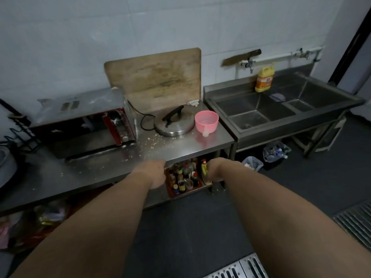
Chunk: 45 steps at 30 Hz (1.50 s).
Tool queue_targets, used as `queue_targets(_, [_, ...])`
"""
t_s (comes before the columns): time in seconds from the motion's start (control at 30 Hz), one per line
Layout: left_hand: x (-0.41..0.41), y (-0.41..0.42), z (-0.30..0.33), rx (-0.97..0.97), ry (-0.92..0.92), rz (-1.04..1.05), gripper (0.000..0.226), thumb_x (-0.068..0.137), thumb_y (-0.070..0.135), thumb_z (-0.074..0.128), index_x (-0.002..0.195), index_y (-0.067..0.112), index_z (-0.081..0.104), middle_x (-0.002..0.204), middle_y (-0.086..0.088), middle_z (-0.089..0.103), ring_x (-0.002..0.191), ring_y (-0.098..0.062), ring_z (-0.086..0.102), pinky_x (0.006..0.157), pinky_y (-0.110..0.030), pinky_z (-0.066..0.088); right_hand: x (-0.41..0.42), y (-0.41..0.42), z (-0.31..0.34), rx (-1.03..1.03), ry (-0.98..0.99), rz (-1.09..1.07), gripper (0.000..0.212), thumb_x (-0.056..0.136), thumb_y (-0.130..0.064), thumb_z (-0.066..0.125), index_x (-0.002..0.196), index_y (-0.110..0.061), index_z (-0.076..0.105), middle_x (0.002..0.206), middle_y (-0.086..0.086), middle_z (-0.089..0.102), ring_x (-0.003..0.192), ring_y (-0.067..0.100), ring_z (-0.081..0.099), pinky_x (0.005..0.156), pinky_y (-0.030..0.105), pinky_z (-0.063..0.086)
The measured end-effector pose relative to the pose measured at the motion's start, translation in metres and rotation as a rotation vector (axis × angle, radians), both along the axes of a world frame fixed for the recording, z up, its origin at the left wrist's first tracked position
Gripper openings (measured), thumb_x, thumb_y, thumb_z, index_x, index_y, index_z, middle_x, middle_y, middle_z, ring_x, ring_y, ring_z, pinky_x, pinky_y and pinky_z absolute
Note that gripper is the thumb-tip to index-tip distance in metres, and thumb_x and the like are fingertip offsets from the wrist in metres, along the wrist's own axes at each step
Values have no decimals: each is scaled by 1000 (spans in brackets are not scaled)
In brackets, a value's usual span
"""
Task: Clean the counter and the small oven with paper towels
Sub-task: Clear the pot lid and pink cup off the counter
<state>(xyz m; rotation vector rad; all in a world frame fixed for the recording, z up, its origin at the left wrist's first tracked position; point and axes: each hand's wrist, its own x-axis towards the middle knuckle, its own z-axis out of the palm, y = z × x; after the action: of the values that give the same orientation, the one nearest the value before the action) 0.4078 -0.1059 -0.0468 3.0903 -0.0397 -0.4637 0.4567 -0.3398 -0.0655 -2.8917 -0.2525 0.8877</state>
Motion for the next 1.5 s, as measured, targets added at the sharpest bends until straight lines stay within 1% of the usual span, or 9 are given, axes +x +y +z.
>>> queue_targets(0.27, [158,18,-7,-24,-23,-105,51,90,29,49,141,22,46,143,-10,52,127,-30,50,99,-40,46,126,11,-12,-72,0,-101,58,69,-52,68,118,-23,63,121,3,64,99,24,58,90,38,49])
queue_targets(0.33, [200,29,-7,-13,-38,-143,47,92,28,47,139,20,47,140,-12,53,126,-31,50,97,-41,46,162,20,-5,-53,-10,-151,46,79,-45,68,116,-19,60,119,5,63,98,24,58,86,35,48])
queue_targets(0.43, [253,43,-7,17,-44,-180,39,93,29,48,130,17,52,131,-13,58,117,-32,55,93,-42,50,207,30,1,17,-72,-246,55,79,-42,68,126,-16,57,117,6,62,100,23,61,84,33,48])
queue_targets(0.57, [311,48,-15,33,-40,-203,39,92,32,48,129,18,51,126,-13,59,114,-34,56,92,-45,51,257,36,-6,44,-102,-262,48,84,-43,64,123,-16,58,109,5,62,93,22,59,76,32,43])
queue_targets(0.7, [356,35,-35,9,-14,-227,33,88,31,49,119,21,53,119,-12,62,109,-34,58,89,-45,52,300,25,-25,1,-47,-284,58,87,-39,64,138,-15,50,130,9,58,114,26,56,87,32,42])
queue_targets(0.83, [387,30,-53,-17,3,-177,31,88,30,48,118,22,51,117,-11,60,106,-33,56,84,-43,51,345,17,-46,-13,-37,-252,61,87,-38,60,141,-15,45,135,12,56,118,29,55,97,37,46])
queue_targets(1.0, [417,22,-82,26,49,-88,32,94,30,47,124,19,50,127,-12,57,117,-34,54,92,-45,50,402,9,-77,-3,-29,-235,73,88,-47,55,151,-18,32,149,13,42,128,34,49,105,41,43])
queue_targets(1.3, [441,7,-129,38,139,19,35,92,26,47,127,21,48,135,-6,53,125,-30,52,98,-41,45,448,16,-143,62,-7,-281,67,92,-48,49,149,-20,28,142,14,48,122,37,53,97,43,47])
queue_targets(1.5, [446,-6,-142,79,117,45,36,95,27,48,131,21,47,134,-6,52,126,-28,50,98,-40,43,465,22,-163,79,-40,-476,40,91,-36,52,126,-15,53,120,7,63,108,28,63,78,33,44])
